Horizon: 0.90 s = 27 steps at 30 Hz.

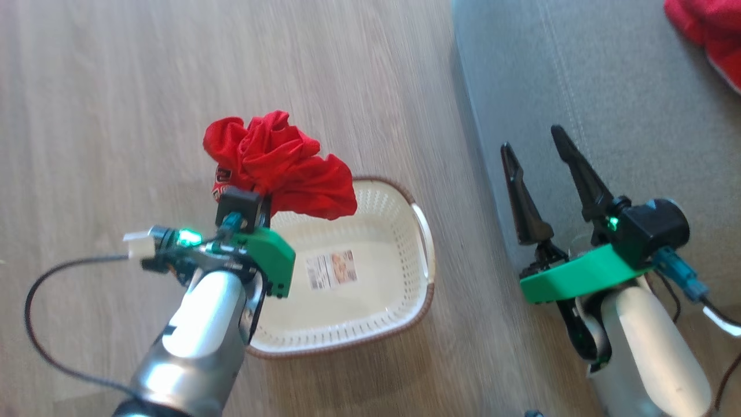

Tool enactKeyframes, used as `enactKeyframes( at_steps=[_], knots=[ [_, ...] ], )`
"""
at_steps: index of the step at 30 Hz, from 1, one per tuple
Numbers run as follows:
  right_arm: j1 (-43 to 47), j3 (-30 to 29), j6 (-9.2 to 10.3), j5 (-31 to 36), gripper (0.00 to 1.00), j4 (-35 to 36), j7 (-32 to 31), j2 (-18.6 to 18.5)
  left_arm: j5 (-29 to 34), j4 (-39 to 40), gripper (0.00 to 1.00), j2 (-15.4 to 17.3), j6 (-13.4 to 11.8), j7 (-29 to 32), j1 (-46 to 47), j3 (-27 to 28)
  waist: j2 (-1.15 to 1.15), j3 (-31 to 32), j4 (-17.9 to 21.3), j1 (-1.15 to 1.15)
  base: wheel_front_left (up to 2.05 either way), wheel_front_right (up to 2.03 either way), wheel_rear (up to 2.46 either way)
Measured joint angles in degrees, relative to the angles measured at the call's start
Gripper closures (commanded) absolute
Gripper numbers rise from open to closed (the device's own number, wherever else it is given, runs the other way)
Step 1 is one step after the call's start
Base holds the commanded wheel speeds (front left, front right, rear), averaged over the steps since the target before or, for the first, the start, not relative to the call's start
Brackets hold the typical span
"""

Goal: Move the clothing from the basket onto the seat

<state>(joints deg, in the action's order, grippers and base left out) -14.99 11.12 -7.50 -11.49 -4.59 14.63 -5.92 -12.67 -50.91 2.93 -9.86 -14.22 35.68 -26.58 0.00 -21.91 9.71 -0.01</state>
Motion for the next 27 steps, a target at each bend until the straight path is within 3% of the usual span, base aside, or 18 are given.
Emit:
enactKeyframes(
  at_steps=[8, 17, 23, 27],
  knots=[
    [4.14, 0.12, 0.00, -0.01, 0.00, -1.13, 0.00, -0.55, 0.35, 17.69, 1.00, 1.12, -1.51, -0.03, -10.90, 6.52, 0.00, 8.19, -2.06, 0.00, 0.00, 0.00, 0.00],
    [8.82, 0.88, 0.00, -0.14, 0.00, -1.81, 0.00, -0.92, 1.90, 35.42, 1.00, 0.56, -1.51, -0.05, -19.90, 15.05, 0.00, 15.50, -2.94, 0.00, 0.00, 0.00, 0.00],
    [10.27, 1.35, 0.00, -0.19, 0.00, -2.03, -0.01, -0.93, 2.08, 48.97, 1.00, -0.31, -1.36, -0.07, -22.09, 19.16, 0.00, 18.49, -3.15, 0.00, 0.00, 0.00, 0.00],
    [11.17, 1.45, 0.00, -0.19, 0.00, -2.03, 0.00, -0.93, 1.20, 55.70, 1.00, -0.51, -1.36, -0.23, -22.10, 18.84, 0.00, 19.39, -3.41, 0.00, 0.00, 0.00, 0.00]
  ],
)
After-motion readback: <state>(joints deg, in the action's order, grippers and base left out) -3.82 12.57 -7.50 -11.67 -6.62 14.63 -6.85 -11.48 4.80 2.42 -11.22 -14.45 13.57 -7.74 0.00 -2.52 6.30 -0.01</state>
